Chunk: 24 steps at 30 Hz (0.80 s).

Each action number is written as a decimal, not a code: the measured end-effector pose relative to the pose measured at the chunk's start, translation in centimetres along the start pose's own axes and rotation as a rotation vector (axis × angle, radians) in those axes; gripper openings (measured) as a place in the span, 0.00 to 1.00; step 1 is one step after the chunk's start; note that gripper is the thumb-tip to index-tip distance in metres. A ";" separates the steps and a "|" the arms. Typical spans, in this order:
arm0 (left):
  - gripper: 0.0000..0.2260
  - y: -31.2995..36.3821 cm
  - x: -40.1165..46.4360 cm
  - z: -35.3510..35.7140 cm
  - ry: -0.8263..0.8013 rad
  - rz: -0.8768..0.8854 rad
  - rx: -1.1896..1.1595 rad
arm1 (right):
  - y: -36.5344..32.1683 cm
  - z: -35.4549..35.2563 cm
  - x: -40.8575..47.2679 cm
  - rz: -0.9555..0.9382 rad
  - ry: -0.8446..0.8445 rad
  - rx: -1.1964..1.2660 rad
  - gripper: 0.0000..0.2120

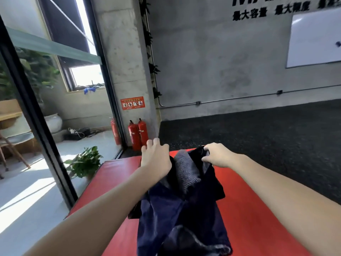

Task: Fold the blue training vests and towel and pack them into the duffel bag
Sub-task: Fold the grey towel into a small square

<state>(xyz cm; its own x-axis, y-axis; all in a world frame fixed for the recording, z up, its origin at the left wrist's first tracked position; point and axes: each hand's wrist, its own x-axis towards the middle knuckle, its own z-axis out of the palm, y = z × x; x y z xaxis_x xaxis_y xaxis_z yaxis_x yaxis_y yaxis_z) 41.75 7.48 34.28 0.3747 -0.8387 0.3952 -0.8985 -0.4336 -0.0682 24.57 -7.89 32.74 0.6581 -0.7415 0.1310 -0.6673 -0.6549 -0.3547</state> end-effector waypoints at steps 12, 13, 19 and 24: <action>0.20 6.5 2.8 11.2 -0.578 0.090 -0.584 | 1.0 0.3 1.5 -0.038 0.095 0.103 0.25; 0.19 6.9 3.2 11.7 -0.590 0.074 -0.571 | 1.3 0.2 1.5 -0.033 0.105 0.104 0.25; 0.22 10.3 6.0 11.6 -0.476 -0.044 -0.566 | 4.2 -1.9 3.5 0.024 0.206 0.079 0.20; 0.18 11.1 6.7 9.7 -0.342 -0.046 -0.568 | 5.8 -1.6 2.6 -0.029 0.170 0.084 0.19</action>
<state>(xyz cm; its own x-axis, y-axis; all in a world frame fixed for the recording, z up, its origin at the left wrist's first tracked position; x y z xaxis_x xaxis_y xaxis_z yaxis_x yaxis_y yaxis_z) 36.52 -6.13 27.23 0.3829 -0.9214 0.0669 -0.8257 -0.3088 0.4721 21.85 -13.81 32.54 0.6035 -0.7412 0.2940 -0.6127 -0.6670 -0.4239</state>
